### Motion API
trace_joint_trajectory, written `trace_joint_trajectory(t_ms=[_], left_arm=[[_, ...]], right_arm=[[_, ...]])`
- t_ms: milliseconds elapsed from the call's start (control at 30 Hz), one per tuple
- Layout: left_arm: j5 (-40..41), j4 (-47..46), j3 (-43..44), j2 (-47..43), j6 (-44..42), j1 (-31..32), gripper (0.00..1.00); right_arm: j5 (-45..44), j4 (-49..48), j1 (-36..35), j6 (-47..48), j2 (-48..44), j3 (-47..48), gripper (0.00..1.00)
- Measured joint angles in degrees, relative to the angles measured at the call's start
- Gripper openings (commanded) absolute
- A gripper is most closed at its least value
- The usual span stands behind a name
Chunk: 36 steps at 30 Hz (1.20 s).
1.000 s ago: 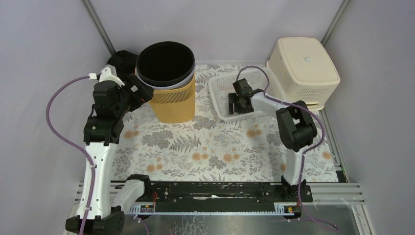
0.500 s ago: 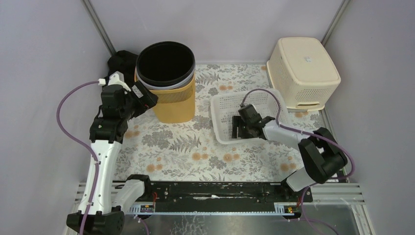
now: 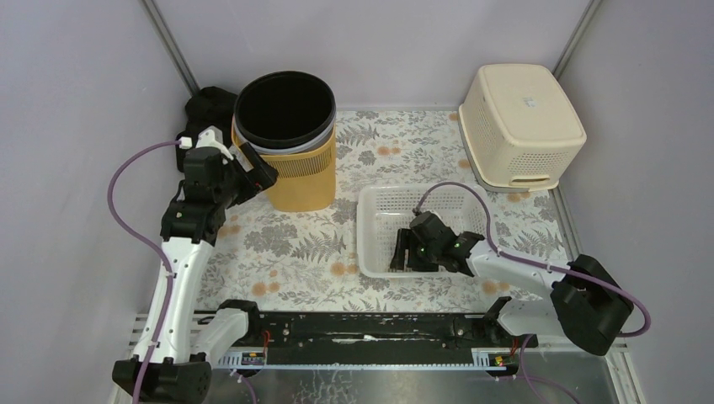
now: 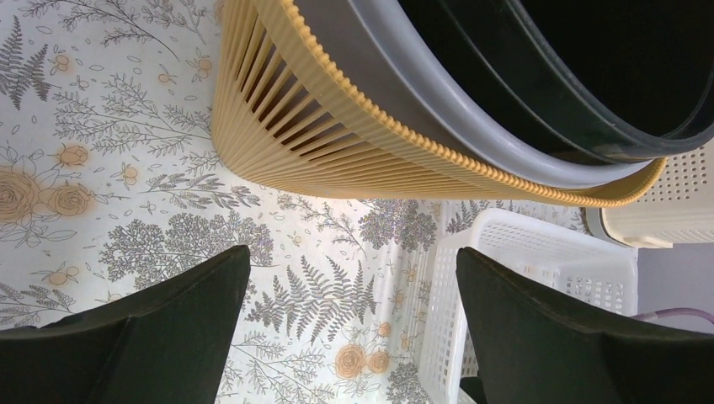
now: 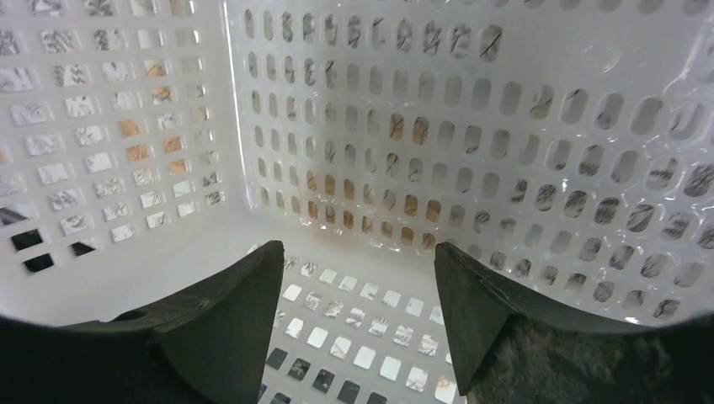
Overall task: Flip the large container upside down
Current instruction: Move the container to the center of the board.
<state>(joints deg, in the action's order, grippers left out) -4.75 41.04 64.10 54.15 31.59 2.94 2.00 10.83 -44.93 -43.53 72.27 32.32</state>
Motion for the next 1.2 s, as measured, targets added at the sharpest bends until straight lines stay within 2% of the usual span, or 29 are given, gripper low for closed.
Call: trace_joint_trajectory(t_ms=[233,300,600,900,1067,1200], left_arm=[[0.90,-0.26,-0.66,0.72,0.02,1.90,1.00],[1.27,-0.28,-0.68,0.94,0.04,2.43,1.00],[2.21,-0.24,-0.70,1.09,0.02,3.45,1.00],[1.73,0.70,0.59,1.38,-0.46,3.45,1.00],[1.62,1.79,2.40,1.16,-1.16,3.45,1.00],[1.51,2.75,2.58,0.61,-1.84,3.45,1.00]], right_arm=[[-1.51,5.35,-2.36,-1.53,-2.93,0.96,0.90],[-3.72,8.94,-2.38,-0.83,-3.15,3.30,0.99],[-9.97,16.94,-2.43,2.99,-3.41,16.39,0.99],[-5.09,16.74,-2.47,4.00,1.18,23.17,0.99],[-3.87,17.59,-2.73,3.96,7.58,29.49,0.90],[-4.28,18.10,-3.43,3.80,10.32,31.95,0.89]])
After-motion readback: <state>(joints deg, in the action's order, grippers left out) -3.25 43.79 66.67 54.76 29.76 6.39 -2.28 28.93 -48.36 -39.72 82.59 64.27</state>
